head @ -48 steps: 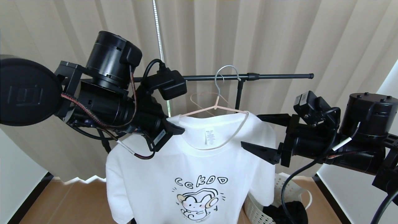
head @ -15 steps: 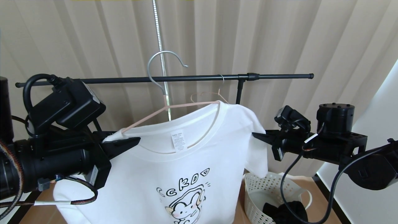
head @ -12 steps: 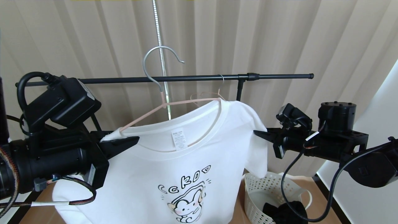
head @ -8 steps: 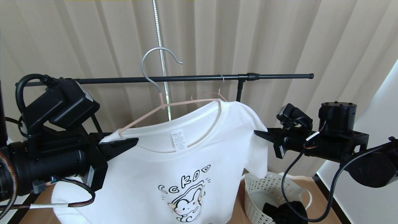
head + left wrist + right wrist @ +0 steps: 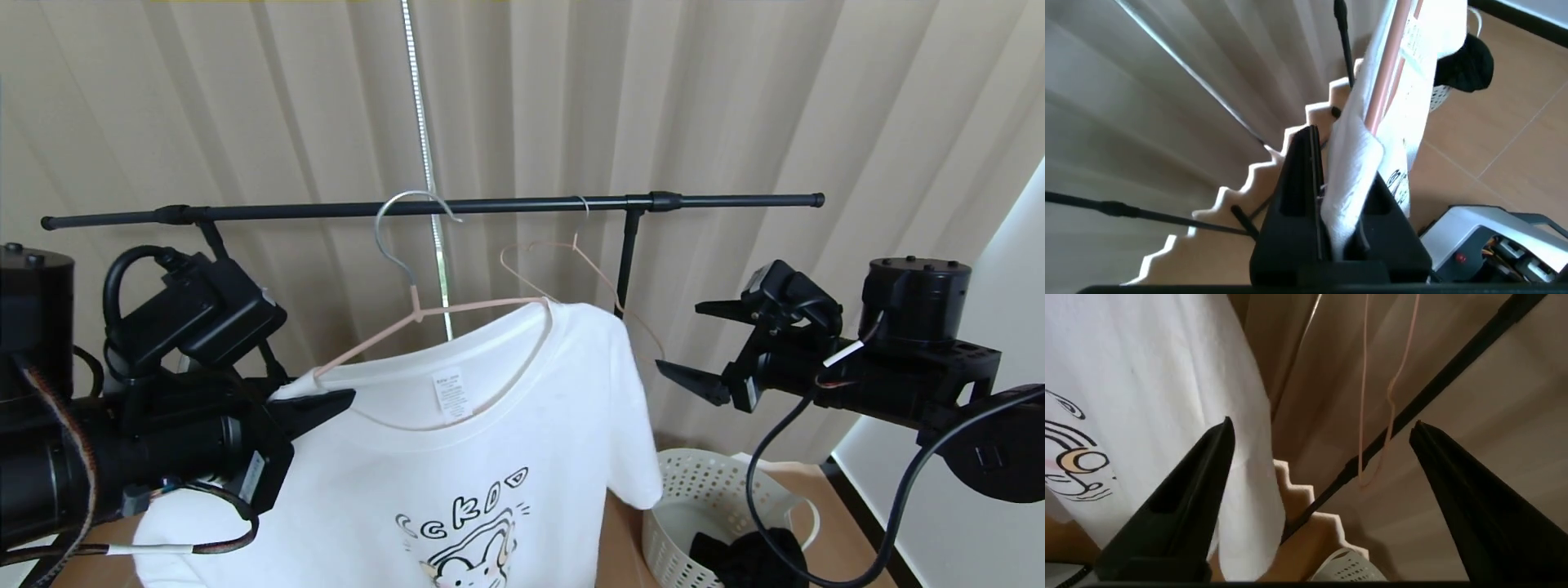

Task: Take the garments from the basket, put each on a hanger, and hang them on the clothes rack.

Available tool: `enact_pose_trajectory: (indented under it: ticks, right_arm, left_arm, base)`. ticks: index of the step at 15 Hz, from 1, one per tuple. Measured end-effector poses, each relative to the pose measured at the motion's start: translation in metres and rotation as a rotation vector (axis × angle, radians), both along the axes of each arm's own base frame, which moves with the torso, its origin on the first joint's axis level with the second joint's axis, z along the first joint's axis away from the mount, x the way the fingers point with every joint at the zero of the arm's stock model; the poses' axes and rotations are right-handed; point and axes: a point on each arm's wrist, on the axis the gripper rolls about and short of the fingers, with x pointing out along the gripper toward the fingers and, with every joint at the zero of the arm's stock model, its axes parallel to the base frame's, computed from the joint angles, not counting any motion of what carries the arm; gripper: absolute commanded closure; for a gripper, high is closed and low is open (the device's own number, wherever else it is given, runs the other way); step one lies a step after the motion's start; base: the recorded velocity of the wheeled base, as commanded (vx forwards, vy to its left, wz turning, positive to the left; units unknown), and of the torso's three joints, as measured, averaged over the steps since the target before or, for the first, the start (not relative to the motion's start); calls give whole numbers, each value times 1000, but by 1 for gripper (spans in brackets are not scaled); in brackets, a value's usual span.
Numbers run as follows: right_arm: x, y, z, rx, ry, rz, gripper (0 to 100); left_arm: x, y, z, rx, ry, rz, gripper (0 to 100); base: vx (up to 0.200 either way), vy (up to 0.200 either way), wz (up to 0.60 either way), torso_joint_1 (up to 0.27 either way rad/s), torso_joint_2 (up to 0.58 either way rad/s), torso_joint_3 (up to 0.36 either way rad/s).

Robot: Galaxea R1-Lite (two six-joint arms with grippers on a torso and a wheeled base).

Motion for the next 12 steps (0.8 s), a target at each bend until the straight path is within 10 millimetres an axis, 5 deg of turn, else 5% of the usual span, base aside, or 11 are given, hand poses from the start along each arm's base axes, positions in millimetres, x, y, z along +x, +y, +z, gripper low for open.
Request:
enact_pose_trajectory:
  ticks: [12]
  right_arm:
    - [-14, -3, 20, 19, -61, 4, 0]
  left_arm:
    - [62, 13, -52, 50, 155, 265, 100]
  base:
    - [0, 0, 0, 0, 0, 0]
